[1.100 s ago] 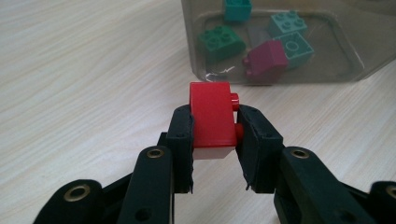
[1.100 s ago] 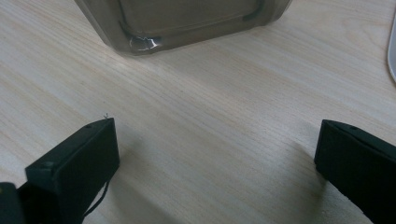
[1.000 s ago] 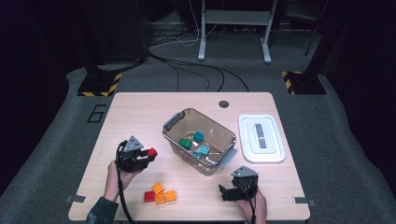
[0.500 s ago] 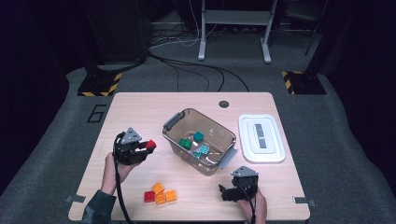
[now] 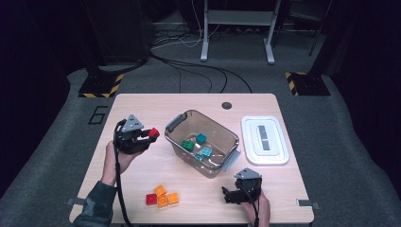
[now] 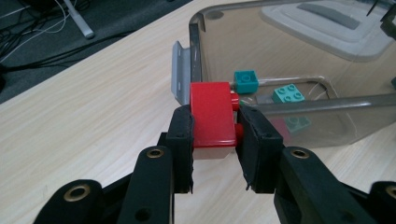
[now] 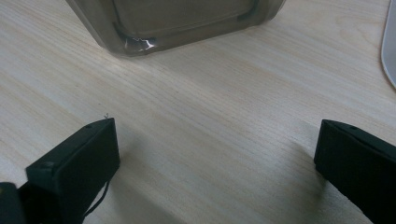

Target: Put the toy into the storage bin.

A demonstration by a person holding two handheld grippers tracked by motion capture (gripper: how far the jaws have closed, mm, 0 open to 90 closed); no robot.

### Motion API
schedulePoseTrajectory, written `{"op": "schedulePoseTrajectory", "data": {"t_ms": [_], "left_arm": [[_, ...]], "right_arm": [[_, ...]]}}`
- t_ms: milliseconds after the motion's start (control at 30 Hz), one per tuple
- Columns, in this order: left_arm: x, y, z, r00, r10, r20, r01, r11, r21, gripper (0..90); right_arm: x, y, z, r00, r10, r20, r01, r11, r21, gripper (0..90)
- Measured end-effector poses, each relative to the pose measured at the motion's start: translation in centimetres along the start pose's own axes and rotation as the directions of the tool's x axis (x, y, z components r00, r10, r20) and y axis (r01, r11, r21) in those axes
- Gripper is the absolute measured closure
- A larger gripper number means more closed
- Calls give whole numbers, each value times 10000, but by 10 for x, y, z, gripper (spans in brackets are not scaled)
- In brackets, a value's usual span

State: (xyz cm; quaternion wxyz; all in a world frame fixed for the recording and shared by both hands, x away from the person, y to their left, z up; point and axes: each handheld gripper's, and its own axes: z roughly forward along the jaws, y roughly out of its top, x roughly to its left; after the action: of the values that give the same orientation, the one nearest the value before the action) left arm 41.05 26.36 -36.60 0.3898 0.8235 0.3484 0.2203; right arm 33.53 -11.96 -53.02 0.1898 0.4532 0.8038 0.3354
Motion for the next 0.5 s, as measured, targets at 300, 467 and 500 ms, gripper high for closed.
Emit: {"op": "schedulePoseTrajectory", "data": {"t_ms": [300, 467, 500], "left_arm": [[0, 22, 6, 9997, 188, 127, -186, 9997, -152, 674], [-1, 31, 11, 9990, 361, 276, -358, 9993, -122, 674], [-2, 33, 12, 9989, 326, 342, -320, 9993, -166, 673]], "right_arm": [[0, 0, 0, 10000, 3, 3, -3, 10000, 0, 0], [0, 0, 0, 10000, -4, 0, 4, 10000, -1, 0], [0, 0, 0, 10000, -2, 3, 2, 10000, -2, 0]]}}
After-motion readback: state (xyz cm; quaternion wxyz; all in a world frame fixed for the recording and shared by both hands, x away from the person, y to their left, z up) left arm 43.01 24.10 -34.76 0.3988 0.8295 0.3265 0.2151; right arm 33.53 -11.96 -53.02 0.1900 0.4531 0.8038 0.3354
